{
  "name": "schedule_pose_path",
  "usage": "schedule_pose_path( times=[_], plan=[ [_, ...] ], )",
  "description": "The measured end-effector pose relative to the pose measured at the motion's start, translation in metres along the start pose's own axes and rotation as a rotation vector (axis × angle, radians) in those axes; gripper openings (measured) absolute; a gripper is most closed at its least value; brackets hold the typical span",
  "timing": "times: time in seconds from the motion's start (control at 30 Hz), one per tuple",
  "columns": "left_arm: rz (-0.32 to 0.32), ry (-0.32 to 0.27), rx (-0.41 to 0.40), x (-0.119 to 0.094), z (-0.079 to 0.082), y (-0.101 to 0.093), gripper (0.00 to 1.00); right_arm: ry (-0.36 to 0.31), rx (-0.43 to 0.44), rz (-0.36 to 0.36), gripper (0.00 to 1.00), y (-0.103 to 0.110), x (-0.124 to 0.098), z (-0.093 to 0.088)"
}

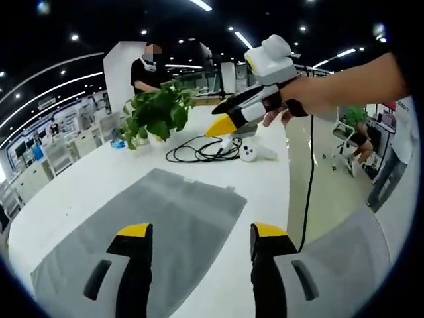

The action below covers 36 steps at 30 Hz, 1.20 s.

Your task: Fold the towel on the table until its edges align and the towel forms a compact rectangular stack.

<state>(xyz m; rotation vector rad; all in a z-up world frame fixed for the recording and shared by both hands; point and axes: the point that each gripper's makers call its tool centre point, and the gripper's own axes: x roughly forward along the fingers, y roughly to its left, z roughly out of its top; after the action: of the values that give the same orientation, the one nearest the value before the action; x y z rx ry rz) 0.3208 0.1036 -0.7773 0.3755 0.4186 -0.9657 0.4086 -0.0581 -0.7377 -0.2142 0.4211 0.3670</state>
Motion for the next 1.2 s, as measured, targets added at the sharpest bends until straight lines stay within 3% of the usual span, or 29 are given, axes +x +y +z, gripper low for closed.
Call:
schedule_pose_path(
  times=[0.2,0.67,1.2],
  plan=[
    [-0.036,0.008,0.008,0.019,0.005,-0.009,0.51,0.009,0.028,0.012,0.58,-0.014,0.021,-0.001],
    [-0.075,0.067,0.025,0.06,0.003,-0.015,0.46,0.009,0.098,0.049,0.52,-0.034,0.076,0.004],
    [-0.128,0.141,0.029,0.101,-0.01,-0.031,0.39,0.069,0.151,0.055,0.37,-0.061,0.125,-0.034]
  ],
)
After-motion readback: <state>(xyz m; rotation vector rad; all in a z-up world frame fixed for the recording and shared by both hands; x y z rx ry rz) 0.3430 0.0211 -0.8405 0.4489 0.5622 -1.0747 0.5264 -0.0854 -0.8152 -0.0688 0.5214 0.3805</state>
